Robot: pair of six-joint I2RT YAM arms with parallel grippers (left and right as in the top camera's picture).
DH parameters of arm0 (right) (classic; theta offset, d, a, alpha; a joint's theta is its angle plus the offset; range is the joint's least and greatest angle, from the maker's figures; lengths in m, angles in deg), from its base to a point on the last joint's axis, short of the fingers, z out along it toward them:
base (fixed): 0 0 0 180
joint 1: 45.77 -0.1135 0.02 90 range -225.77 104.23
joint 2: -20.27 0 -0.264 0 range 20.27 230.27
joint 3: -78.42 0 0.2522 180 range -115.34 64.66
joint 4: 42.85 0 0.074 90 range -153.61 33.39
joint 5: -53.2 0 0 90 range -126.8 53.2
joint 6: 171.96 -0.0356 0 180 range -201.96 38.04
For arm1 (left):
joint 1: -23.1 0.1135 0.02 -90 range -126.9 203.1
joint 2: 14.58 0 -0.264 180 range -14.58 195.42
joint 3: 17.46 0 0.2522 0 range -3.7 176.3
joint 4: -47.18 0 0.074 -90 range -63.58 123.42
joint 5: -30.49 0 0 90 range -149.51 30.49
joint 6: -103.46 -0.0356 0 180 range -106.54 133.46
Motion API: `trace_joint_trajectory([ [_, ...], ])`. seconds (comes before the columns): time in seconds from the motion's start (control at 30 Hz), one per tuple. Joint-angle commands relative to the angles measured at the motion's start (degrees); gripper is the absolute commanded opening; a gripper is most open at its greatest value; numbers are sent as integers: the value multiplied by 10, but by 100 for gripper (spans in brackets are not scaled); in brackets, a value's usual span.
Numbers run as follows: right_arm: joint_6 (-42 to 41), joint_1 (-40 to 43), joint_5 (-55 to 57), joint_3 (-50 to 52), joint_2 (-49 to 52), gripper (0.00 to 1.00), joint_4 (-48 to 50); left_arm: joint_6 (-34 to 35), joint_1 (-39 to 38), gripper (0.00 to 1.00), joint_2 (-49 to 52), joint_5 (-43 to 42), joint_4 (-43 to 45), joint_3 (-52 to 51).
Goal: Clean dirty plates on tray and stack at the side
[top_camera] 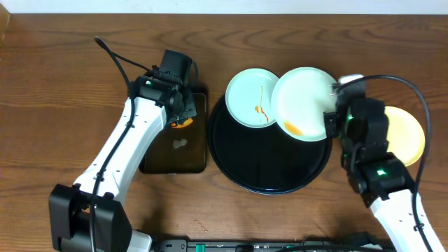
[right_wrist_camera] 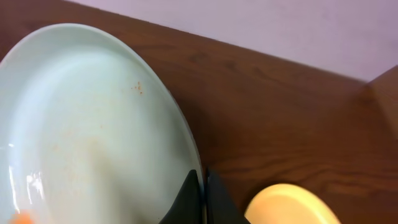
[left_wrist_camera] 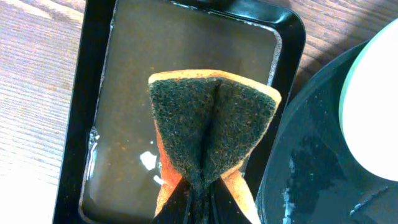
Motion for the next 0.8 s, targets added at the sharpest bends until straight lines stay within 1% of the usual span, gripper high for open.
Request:
trace_joint_trajectory([
  [0.0, 54, -52, 126, -2, -8, 1, 5, -3, 1, 7, -6, 1, 0, 1],
  [0.07, 90, -84, 185, -2, -8, 1, 14, -3, 1, 7, -6, 1, 0, 1],
  [0.2, 139, -126, 261, -2, -8, 1, 29, -3, 1, 8, -6, 1, 0, 1],
  [0.27, 143, -135, 284, -2, -7, 1, 36, -3, 1, 8, -6, 1, 0, 1],
  [0.57, 155, -137, 301, -2, -7, 1, 59, -3, 1, 8, -6, 1, 0, 1],
  [0.63, 115, -134, 301, -2, -7, 1, 53, -3, 1, 7, -6, 1, 0, 1],
  [0.67, 55, -125, 300, -2, -3, 1, 36, -3, 1, 7, -6, 1, 0, 1],
  [0.73, -17, -102, 286, -2, 10, 1, 7, -3, 1, 7, -6, 1, 0, 1],
  [0.77, -63, -76, 249, -2, 27, 1, -16, -3, 1, 7, -6, 1, 0, 1],
])
